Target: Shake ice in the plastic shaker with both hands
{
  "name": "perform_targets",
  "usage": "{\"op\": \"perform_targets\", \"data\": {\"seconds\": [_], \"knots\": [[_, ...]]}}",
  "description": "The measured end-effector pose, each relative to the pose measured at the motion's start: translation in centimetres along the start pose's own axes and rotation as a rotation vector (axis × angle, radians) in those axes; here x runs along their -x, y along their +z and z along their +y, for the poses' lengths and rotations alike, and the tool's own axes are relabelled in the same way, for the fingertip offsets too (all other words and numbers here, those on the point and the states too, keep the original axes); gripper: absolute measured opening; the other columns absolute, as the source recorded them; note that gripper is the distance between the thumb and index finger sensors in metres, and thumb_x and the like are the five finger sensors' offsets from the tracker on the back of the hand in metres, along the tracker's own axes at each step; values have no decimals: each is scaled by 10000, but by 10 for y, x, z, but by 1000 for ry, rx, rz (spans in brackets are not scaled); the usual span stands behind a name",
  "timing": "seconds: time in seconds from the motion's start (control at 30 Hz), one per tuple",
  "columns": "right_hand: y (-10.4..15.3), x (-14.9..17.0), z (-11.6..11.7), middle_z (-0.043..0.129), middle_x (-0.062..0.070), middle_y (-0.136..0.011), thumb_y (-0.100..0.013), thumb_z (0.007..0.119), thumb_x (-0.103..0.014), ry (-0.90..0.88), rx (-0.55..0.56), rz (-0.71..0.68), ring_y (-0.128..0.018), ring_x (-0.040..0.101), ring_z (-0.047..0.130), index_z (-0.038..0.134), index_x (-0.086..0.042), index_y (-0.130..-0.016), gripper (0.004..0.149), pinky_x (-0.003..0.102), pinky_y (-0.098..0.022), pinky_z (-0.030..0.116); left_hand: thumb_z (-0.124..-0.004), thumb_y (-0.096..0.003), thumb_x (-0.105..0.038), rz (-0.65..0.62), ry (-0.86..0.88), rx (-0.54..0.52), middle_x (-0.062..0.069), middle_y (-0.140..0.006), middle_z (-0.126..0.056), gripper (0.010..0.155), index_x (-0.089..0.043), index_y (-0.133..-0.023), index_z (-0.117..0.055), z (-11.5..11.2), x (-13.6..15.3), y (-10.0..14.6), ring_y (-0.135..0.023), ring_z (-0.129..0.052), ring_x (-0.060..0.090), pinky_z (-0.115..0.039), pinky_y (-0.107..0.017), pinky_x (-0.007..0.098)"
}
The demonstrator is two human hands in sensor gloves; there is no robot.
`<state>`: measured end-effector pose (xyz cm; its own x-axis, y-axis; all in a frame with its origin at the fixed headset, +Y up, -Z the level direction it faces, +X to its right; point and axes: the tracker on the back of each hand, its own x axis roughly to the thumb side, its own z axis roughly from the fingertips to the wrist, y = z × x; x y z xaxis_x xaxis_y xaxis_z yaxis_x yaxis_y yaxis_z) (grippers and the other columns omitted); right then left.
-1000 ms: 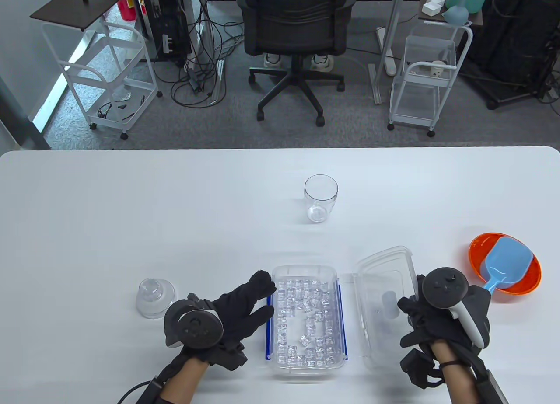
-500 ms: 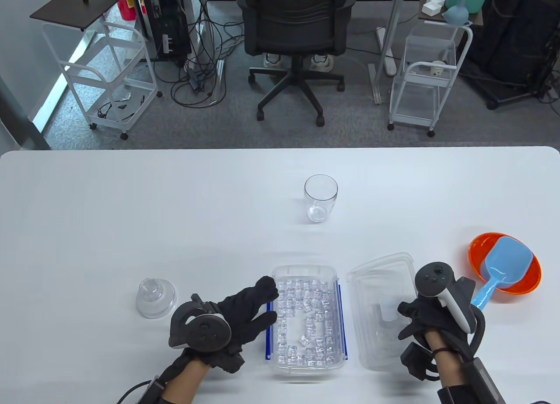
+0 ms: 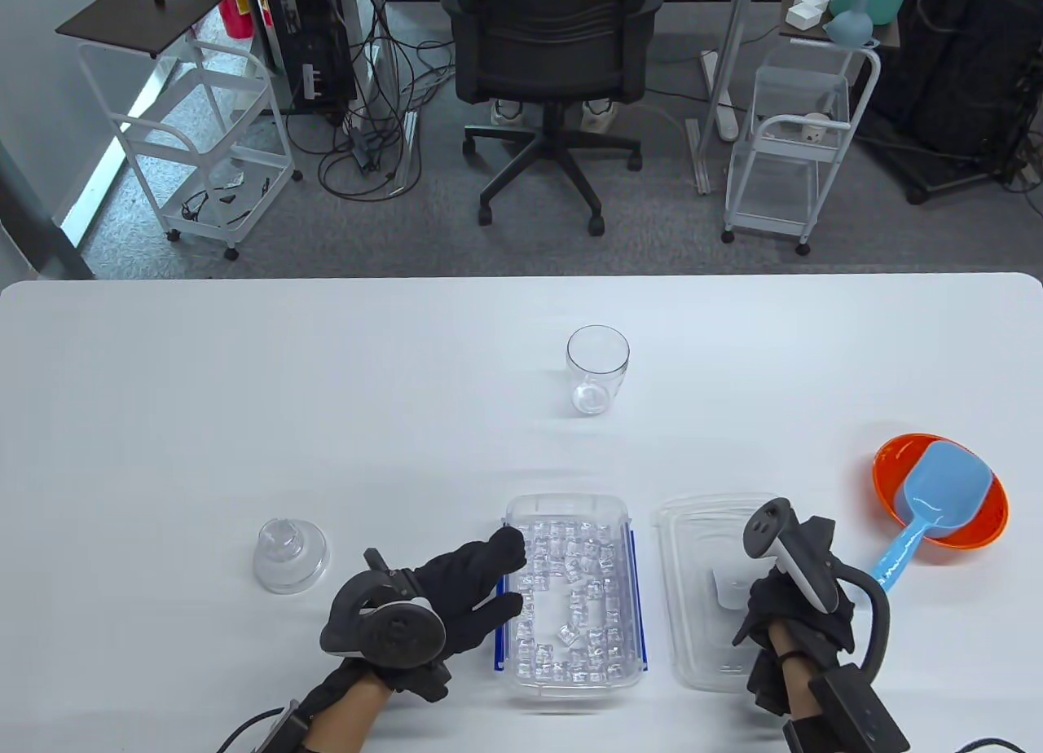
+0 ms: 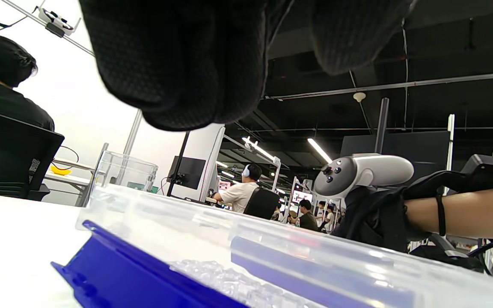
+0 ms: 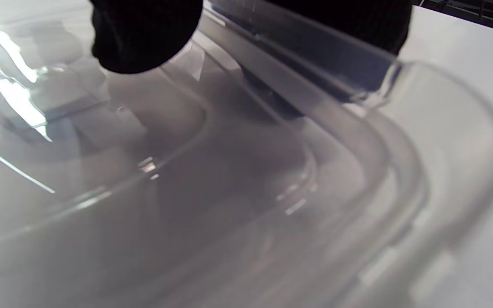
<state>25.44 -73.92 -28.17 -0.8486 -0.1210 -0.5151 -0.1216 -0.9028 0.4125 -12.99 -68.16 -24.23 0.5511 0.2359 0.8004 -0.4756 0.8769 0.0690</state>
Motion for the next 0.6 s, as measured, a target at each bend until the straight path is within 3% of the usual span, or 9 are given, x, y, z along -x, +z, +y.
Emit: {"op": "perform_targets", "data": {"seconds": [0.33,0.6], "knots": [[1,-15,10,762,255,-890,-478,676,-335,227,66,18,-635,407,924,420,42,-1086,759,443,-449,835,-691,-582,-391,-19,-45,35,172,-977,-811,673,37,-1058,-485,-1,-3,-1,-810,-897,371,-805,-588,399],[1,-13,12,760,231,-921,-490,666,-351,201,104,30,-684,421,922,422,16,-1092,746,468,-472,840,-686,-583,-397,-3,-125,34,155,-891,-898,648,39,-1038,-538,0,-7,-2,-721,-965,352,-842,-524,391]]}}
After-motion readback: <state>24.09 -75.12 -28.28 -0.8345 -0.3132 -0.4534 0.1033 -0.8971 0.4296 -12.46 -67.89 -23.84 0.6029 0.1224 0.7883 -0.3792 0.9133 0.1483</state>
